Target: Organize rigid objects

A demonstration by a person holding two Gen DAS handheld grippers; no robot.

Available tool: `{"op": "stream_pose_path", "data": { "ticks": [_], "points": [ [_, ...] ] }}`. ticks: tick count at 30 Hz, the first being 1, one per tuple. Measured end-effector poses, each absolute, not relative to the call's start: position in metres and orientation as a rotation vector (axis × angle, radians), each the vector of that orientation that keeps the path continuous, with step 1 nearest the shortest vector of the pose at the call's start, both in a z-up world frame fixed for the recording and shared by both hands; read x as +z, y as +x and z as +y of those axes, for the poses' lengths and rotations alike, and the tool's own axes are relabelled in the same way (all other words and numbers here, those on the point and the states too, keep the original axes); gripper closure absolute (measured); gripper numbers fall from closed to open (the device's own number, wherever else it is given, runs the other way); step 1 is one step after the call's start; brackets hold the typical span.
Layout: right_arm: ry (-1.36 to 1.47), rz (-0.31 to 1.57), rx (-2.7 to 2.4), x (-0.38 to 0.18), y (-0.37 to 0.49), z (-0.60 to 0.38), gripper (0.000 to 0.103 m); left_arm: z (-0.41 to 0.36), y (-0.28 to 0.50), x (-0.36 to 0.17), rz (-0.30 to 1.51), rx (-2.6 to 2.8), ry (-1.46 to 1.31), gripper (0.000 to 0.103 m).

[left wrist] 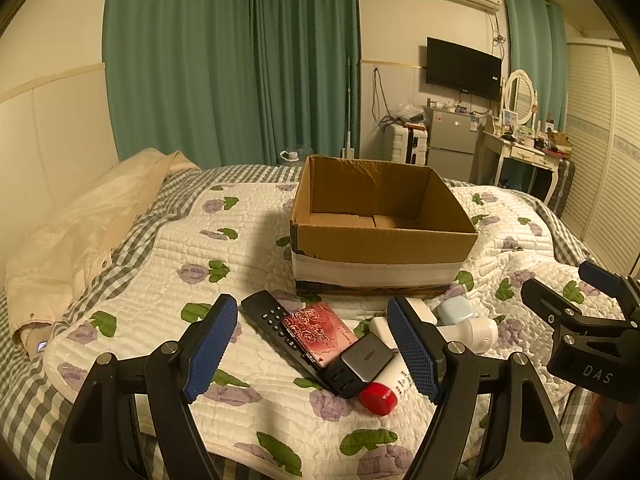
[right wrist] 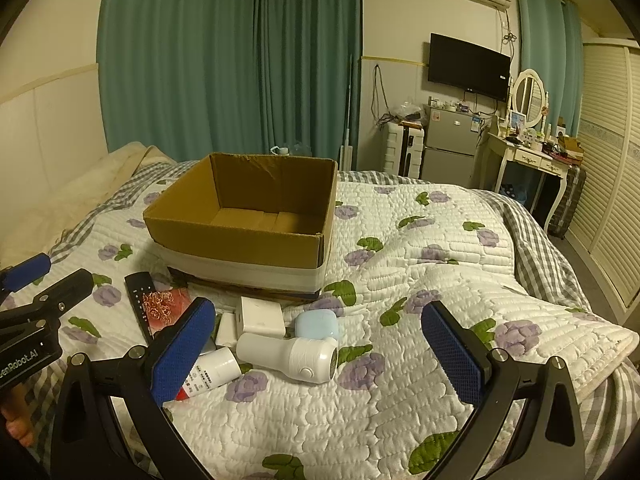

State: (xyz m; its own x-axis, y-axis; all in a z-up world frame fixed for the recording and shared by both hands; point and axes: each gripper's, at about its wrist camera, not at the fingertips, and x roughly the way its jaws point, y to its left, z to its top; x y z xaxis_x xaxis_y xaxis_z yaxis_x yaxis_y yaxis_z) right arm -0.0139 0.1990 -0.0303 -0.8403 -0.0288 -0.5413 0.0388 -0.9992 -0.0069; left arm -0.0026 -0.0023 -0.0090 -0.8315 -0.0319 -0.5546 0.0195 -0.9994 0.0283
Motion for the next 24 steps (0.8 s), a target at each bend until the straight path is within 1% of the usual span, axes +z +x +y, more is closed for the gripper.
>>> {"op": "stream_pose_path", "data": {
  "ticks": [24],
  "points": [
    [0.906, 0.03, -2.976, -0.0294, -0.0166, 0.1997, 0.0, 0.0001, -0.0032, -0.0097, -0.038, -2.985, 0.911, 0.023]
  ]
}}
